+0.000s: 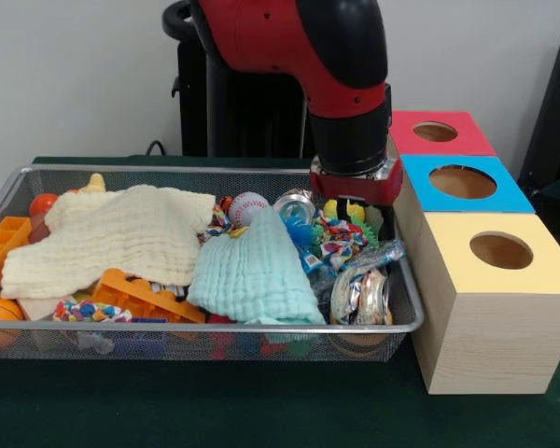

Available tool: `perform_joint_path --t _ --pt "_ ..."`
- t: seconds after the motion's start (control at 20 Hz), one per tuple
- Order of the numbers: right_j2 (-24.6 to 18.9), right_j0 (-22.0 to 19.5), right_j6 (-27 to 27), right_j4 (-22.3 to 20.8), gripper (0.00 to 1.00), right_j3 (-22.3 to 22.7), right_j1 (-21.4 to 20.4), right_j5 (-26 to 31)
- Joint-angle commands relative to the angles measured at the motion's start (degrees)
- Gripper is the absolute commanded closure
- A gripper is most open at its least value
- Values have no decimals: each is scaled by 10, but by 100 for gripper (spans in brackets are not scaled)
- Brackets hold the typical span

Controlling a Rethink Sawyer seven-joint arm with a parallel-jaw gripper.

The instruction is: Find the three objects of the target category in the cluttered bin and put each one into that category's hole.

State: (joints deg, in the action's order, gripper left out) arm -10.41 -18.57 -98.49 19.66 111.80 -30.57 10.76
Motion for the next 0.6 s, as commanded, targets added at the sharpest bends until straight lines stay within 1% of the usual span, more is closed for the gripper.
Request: perform_joint_path --t 0.05,0.15,0.2,0.25,0.35,0.5,0.6 --pt "-22 -47 -34 -25 0 -91 68 -2" --pt "24 -20 -9 -51 0 -123 67 7" --pt "50 -2 4 -74 0 -137 58 0" --pt "81 20 7 -89 0 -146 46 -3" --pt "119 52 0 -112 0 -146 19 -14" --pt "138 74 -30 -122 0 -137 -12 4" --pt "145 84 -45 -118 0 -142 -21 26"
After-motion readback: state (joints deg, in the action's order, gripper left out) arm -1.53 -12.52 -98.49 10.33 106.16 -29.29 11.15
